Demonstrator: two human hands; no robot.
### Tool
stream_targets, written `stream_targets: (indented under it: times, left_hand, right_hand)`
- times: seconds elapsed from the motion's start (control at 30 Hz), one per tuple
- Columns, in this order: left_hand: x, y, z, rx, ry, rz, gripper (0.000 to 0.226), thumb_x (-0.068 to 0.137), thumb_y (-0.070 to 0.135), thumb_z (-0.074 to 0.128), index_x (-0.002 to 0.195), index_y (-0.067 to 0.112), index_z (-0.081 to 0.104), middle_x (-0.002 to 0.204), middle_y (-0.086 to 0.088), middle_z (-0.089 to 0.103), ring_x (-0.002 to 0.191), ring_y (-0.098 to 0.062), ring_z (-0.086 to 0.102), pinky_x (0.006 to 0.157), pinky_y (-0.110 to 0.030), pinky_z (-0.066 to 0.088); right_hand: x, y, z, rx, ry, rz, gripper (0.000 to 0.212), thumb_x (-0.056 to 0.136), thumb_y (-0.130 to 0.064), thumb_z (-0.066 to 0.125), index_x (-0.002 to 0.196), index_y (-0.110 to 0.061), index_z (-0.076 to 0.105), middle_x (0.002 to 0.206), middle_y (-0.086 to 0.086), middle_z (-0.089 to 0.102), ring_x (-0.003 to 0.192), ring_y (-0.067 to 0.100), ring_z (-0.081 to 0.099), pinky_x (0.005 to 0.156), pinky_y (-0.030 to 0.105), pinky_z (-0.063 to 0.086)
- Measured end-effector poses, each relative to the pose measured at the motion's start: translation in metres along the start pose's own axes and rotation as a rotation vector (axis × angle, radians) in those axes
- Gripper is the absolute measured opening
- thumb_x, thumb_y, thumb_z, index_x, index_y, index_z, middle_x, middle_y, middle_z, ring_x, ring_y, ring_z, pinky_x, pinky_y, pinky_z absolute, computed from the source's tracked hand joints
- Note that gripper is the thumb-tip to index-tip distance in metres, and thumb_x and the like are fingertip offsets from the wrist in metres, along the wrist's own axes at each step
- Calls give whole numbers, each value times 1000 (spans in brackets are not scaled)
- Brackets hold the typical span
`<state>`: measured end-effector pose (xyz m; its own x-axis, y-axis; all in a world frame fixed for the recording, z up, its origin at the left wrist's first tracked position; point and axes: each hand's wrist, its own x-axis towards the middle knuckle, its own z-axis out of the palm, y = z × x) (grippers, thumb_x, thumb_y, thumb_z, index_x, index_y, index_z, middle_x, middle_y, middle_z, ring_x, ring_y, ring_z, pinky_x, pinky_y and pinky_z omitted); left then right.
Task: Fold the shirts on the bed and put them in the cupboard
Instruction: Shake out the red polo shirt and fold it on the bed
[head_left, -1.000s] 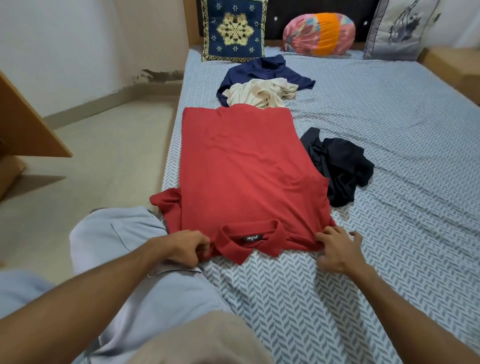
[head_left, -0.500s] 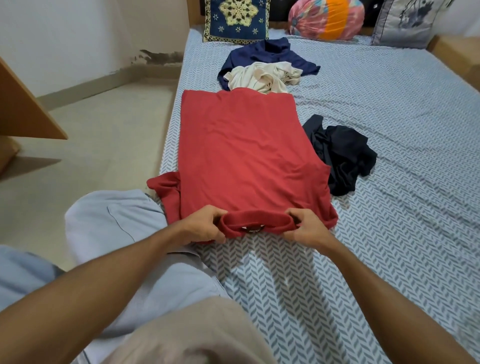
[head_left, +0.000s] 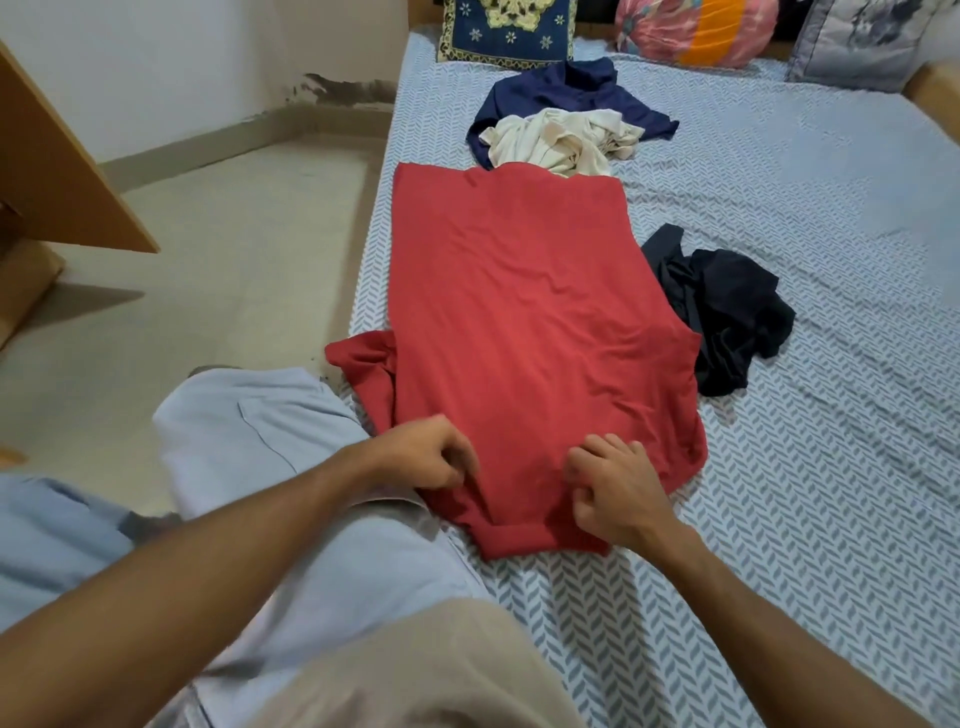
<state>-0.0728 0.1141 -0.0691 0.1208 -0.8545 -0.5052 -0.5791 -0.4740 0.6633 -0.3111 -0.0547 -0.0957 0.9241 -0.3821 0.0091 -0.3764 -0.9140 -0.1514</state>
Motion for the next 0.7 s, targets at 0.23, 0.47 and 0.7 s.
stream_targets:
  times: [0.23,0.47,0.7]
  left_hand:
    - [-6,-72,-72,-311,867,-287,31,76,0,61,99,20,67,83,6,67,85,-20,66,69,-19,46]
    - [6,-120,-90,-740,722,-405,47,81,21,85,120,11,60,98,-4,67,85,-17,66,69,-24,54]
    - [-10,-134,-94,-1204,997,-375,21,81,0,65,64,11,62,51,2,56,54,-17,50,54,-26,46]
  right_hand:
    - [90,-121,19,101,-1,-210,24,80,-42,54,92,-23,64,89,-3,57,83,25,56,68,42,49]
    - [133,-182,52,-37,-90,-98,30,75,-49,71,89,-23,64,83,-3,62,71,24,62,56,34,43]
    - [130,-196,58,149,34,-287,16,77,-35,58,84,-20,59,74,-3,56,66,23,54,60,36,40]
